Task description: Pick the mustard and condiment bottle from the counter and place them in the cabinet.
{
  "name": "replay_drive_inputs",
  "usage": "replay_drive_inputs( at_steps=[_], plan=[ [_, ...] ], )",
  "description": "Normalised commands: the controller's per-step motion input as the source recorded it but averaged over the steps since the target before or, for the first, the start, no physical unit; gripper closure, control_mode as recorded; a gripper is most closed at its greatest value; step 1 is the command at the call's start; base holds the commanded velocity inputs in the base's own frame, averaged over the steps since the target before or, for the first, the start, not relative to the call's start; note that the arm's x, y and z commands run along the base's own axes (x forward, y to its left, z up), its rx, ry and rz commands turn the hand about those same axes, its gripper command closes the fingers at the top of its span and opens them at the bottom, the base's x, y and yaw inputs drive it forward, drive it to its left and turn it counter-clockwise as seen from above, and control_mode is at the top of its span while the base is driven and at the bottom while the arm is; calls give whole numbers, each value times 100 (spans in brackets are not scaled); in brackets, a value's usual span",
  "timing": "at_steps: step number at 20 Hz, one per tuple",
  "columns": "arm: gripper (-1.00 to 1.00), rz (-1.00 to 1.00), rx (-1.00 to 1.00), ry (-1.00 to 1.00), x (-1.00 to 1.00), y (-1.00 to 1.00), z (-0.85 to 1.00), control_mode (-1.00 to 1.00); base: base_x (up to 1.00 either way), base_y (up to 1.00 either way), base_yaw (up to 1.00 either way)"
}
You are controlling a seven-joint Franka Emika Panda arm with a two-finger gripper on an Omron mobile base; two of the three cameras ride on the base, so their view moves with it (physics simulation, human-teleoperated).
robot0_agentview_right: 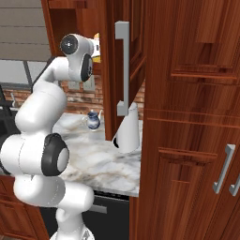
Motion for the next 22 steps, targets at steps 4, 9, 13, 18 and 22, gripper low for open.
replay_drive_inputs(
  at_steps=[4,9,13,18,22],
  plan=[
    [-100,2,0,-24,-47,-3,0,-100,0,0,0],
    [-100,0,1,-28,-82,0,9,-100,0,0,0],
    [-100,0,4,-19,-100,-1,5,-100,0,0,0],
    [-100,1,-1,-4,-100,-7,-68,-100,0,0,0],
    [-100,3,-7,0,-100,-3,-100,-100,0,0,0]
  ],
)
